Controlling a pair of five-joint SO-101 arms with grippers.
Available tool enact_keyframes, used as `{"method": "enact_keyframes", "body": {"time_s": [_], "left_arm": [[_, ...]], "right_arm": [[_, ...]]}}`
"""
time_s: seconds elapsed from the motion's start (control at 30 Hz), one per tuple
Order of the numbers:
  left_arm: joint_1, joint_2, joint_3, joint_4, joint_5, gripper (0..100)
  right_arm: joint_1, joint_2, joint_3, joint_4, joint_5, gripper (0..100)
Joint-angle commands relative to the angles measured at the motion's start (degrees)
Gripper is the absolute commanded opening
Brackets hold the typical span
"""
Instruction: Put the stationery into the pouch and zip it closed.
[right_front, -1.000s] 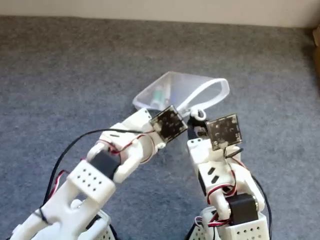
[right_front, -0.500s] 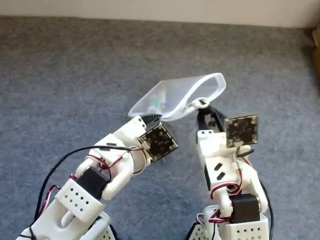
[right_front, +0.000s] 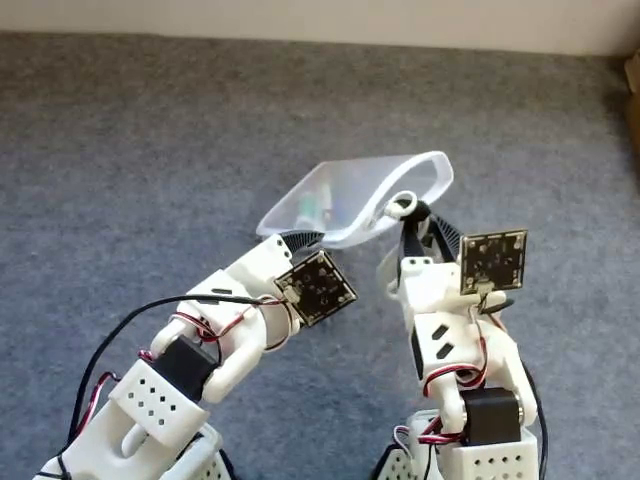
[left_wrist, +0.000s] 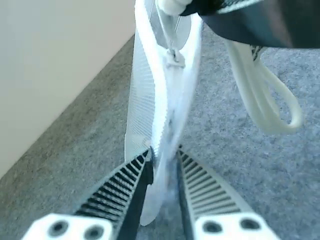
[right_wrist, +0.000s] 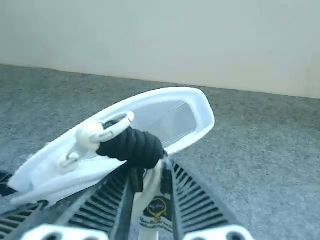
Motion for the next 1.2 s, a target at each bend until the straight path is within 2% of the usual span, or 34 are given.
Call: {"method": "enact_keyframes", "body": {"time_s": [0.0, 0.27, 0.47, 0.7, 1.0, 1.17], "left_arm": [[0.13, -1.89, -1.71, 0.0, 4.92, 16], [0.66, -5.67, -3.3, -0.09, 5.63, 16], [0.75, -5.41, -2.95, -4.92, 5.71, 16], [6.02, -5.41, -2.95, -5.01, 5.71, 16], [6.2, -5.41, -2.77, -6.24, 5.71, 16], [6.11, -5.41, -0.13, -8.62, 5.71, 16]], "right_arm": [[-1.89, -1.1, -4.35, -0.13, -0.35, 0.5], [-1.98, -1.1, -2.68, -0.22, 2.29, 0.5], [-1.98, -1.19, -2.68, -0.22, 2.37, 0.5], [-1.98, -1.19, -2.68, -0.22, 2.37, 0.5], [-2.07, -1.19, -2.68, -0.13, 2.37, 0.5], [-6.9, -1.19, -3.03, 3.03, 2.37, 0.5]]}}
